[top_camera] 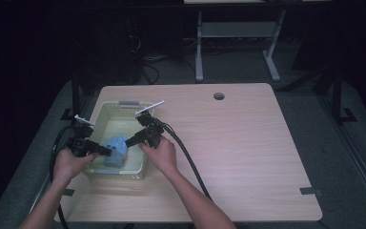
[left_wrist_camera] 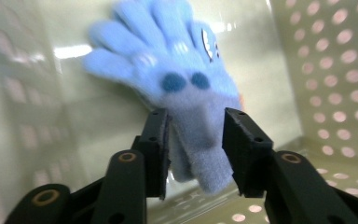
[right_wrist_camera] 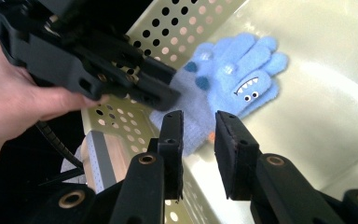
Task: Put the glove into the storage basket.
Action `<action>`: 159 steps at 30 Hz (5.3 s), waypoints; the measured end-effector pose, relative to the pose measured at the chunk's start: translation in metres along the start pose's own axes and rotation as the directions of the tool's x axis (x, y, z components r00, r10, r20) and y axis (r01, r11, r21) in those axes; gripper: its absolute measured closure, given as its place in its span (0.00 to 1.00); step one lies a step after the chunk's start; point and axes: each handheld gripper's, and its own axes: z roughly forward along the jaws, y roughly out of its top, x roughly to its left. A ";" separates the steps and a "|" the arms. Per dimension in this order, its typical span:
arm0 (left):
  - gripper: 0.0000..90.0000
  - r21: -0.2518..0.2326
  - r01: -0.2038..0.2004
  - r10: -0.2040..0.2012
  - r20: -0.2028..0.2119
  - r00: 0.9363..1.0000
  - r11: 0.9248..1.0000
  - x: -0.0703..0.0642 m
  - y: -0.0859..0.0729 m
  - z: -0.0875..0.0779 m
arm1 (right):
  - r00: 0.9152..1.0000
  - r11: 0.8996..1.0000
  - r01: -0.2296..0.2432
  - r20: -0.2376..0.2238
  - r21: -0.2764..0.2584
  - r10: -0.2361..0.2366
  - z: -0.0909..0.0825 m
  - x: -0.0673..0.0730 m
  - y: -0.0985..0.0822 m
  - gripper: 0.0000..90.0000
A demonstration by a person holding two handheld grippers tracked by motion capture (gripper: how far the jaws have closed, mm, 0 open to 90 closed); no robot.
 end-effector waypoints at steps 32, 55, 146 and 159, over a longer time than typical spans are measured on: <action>0.64 -0.001 -0.076 0.076 -0.047 0.996 0.997 -0.018 0.012 0.012 | 1.000 1.000 0.000 -0.009 -0.028 -0.001 -0.018 -0.003 -0.005 0.71; 0.58 -0.142 -0.098 0.104 0.036 0.994 0.985 -0.036 0.015 -0.005 | 1.000 0.999 0.015 -0.008 -0.049 -0.016 -0.040 -0.008 -0.006 0.58; 0.27 -0.283 -0.275 0.321 0.131 0.938 0.919 -0.176 0.046 0.019 | 0.984 0.984 -0.034 0.165 -0.174 0.064 -0.219 -0.075 -0.083 0.35; 0.23 -0.285 -0.287 0.338 0.146 0.930 0.914 -0.190 0.045 0.028 | 0.979 0.980 -0.061 0.179 -0.190 0.096 -0.232 -0.088 -0.101 0.34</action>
